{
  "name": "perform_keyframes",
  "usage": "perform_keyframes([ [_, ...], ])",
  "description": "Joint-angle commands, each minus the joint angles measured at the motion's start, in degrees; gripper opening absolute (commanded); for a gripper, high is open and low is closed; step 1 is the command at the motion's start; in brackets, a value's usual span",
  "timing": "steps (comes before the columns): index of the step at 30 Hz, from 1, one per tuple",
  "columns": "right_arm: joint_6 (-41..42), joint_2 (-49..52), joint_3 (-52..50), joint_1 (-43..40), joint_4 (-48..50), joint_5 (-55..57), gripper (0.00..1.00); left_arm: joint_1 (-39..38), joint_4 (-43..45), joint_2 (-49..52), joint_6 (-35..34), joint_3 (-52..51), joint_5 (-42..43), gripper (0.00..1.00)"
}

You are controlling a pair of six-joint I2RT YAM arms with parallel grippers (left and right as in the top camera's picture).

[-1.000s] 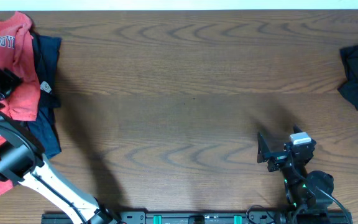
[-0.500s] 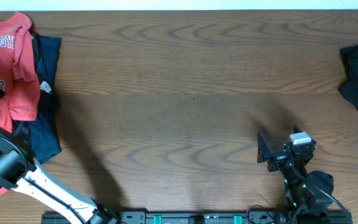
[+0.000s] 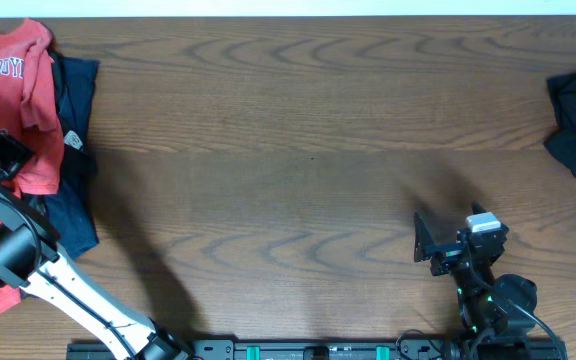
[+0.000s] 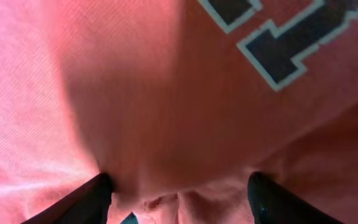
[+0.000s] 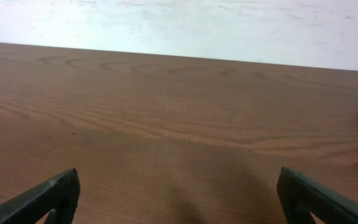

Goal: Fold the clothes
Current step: 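Grasp the red t-shirt with the left gripper and drag it to table center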

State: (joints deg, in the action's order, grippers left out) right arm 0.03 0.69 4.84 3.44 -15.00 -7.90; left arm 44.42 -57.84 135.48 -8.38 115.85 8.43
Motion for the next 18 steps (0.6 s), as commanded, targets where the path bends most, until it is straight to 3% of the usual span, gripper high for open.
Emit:
perform_keyframes([
  [1,1.01,-0.39,-0.20,-0.44,0.04,0.15,0.99,0.17,0.55,-0.02,0.81,0.63,0.02,0.64],
  [6,1.01,-0.39,-0.20,-0.44,0.04,0.15,0.99,0.15,1.11,-0.02,-0.15,0.63,-0.04,0.12],
  [7,1.01,-0.39,-0.20,-0.44,0.04,0.15,0.99,0.15,1.11,-0.02,-0.76,0.63,-0.04,0.06],
  [18,1.01,-0.39,-0.20,-0.44,0.04,0.15,0.99,-2.27,-0.90,-2.64,-3.34,2.43,-0.07,0.06],
])
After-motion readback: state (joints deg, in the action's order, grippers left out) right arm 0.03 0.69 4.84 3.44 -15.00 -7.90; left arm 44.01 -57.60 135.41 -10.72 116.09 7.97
